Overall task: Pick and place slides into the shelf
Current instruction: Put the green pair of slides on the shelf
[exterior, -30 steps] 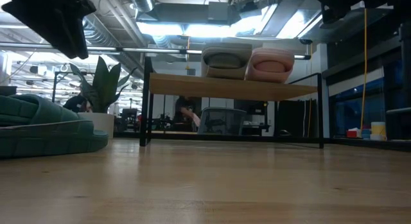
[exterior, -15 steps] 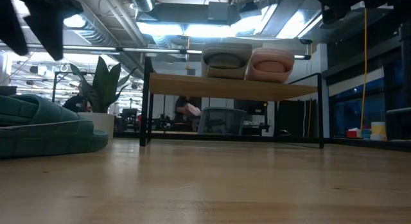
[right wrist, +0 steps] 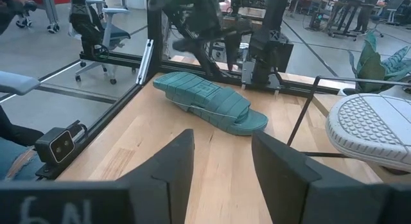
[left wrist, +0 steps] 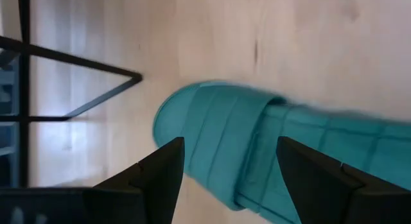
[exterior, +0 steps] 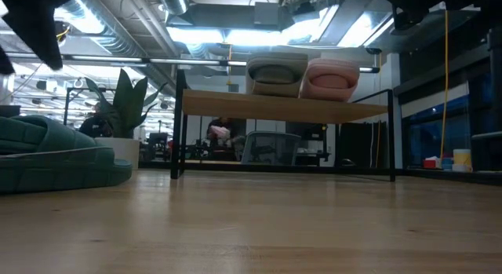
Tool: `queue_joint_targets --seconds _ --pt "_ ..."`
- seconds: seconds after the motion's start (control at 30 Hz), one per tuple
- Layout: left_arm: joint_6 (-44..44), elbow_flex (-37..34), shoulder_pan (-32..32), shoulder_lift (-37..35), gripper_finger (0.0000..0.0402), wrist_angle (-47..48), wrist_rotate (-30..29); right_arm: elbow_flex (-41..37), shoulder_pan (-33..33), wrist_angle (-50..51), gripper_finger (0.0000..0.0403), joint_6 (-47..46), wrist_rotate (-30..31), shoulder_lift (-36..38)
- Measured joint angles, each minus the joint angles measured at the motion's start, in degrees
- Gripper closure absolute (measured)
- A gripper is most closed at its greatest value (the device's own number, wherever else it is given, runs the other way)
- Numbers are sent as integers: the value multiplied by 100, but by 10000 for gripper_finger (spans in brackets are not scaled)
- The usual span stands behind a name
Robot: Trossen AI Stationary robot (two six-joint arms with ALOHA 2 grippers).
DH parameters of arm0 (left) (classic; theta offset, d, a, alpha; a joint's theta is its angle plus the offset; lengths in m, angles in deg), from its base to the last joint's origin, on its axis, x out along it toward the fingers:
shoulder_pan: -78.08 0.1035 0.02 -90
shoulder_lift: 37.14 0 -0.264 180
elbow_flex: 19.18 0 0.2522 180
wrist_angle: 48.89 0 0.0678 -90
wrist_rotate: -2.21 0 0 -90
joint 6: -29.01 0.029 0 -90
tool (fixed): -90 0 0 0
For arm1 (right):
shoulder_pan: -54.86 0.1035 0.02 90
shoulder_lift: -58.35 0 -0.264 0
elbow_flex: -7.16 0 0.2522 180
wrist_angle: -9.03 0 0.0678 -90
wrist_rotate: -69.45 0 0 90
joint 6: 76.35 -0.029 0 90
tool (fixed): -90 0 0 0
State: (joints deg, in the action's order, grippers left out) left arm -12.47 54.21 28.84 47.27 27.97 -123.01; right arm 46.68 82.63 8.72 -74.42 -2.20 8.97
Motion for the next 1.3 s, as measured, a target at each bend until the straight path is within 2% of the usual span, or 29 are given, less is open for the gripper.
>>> queue_joint_targets --seconds 0.13,0.37,1.07,1.3 --pt "-42 0 21 370 162 330 3 0 0 -14 244 -12 0 0" --pt "-20 0 21 632 162 301 23 0 0 -42 244 -15 2 0" --pt "-45 0 49 639 163 -337 21 0 0 -252 244 -18 2 2" --pt "-95 0 49 639 163 -297 118 0 0 -252 244 -42 2 2"
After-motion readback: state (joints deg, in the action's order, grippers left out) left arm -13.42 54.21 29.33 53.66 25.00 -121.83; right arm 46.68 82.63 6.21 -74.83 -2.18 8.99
